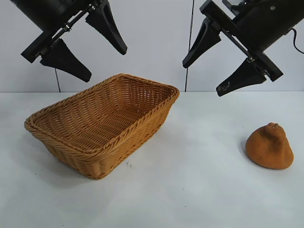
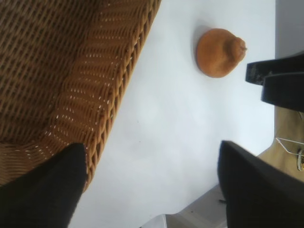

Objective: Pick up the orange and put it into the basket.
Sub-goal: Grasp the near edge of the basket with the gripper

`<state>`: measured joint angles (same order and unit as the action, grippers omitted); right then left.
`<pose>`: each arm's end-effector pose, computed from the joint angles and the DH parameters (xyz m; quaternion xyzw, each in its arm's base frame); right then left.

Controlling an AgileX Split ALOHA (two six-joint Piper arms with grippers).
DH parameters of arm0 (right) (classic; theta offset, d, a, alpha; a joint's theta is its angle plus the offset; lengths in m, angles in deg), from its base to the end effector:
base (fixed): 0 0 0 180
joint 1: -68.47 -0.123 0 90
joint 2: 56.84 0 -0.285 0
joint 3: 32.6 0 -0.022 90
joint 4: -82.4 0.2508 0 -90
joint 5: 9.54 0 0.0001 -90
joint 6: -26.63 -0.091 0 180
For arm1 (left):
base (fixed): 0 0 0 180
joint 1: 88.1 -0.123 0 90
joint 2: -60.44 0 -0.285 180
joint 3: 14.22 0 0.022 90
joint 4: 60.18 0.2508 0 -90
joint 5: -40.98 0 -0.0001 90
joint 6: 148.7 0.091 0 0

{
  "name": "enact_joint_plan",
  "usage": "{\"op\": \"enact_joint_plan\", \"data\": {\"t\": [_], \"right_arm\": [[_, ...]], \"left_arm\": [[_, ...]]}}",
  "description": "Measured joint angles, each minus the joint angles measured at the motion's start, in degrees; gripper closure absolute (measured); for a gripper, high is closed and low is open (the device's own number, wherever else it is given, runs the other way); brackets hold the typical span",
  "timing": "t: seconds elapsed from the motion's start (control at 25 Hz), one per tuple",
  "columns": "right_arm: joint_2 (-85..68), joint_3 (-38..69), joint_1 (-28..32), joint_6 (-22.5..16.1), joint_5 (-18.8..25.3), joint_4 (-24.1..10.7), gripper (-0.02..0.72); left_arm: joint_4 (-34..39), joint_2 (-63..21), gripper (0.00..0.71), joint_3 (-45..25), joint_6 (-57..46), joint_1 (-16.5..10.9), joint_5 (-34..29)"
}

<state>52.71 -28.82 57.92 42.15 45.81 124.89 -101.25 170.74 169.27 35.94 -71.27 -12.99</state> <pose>0.3446 0.1156 0.2413 -0.0381 0.9432 0.3127 0.1056 0.3501 -0.1565 0.2702 0.0186 0.9362 -0.3290 0.1221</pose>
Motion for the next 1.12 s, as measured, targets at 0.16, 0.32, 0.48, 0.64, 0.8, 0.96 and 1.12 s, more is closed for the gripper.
{"op": "enact_joint_plan", "data": {"t": [0.16, 0.32, 0.48, 0.64, 0.8, 0.96, 1.12], "right_arm": [[0.0, 0.0, 0.0, 0.0, 0.0, 0.0, 0.147], [0.0, 0.0, 0.0, 0.0, 0.0, 0.0, 0.147], [0.0, 0.0, 0.0, 0.1, 0.0, 0.0, 0.147], [0.0, 0.0, 0.0, 0.7, 0.0, 0.0, 0.147], [0.0, 0.0, 0.0, 0.9, 0.0, 0.0, 0.147], [0.0, 0.0, 0.0, 0.9, 0.0, 0.0, 0.147], [0.0, 0.0, 0.0, 0.9, 0.0, 0.1, 0.147]], "left_arm": [[-0.3, 0.0, 0.164, 0.0, 0.0, 0.0, 1.7], [-0.4, 0.0, 0.164, 0.0, -0.6, -0.5, 2.7], [-0.3, -0.9, 0.164, 0.0, -4.0, -4.1, 1.8], [1.4, -4.8, 0.164, 0.0, -6.4, -7.7, -0.1], [7.8, -9.7, 0.164, -1.5, -15.2, -7.5, -0.9], [17.7, -14.6, 0.164, -6.4, -31.5, -3.5, -0.9], [30.0, -16.0, 0.164, -11.0, -50.1, 1.7, -0.5]]}}
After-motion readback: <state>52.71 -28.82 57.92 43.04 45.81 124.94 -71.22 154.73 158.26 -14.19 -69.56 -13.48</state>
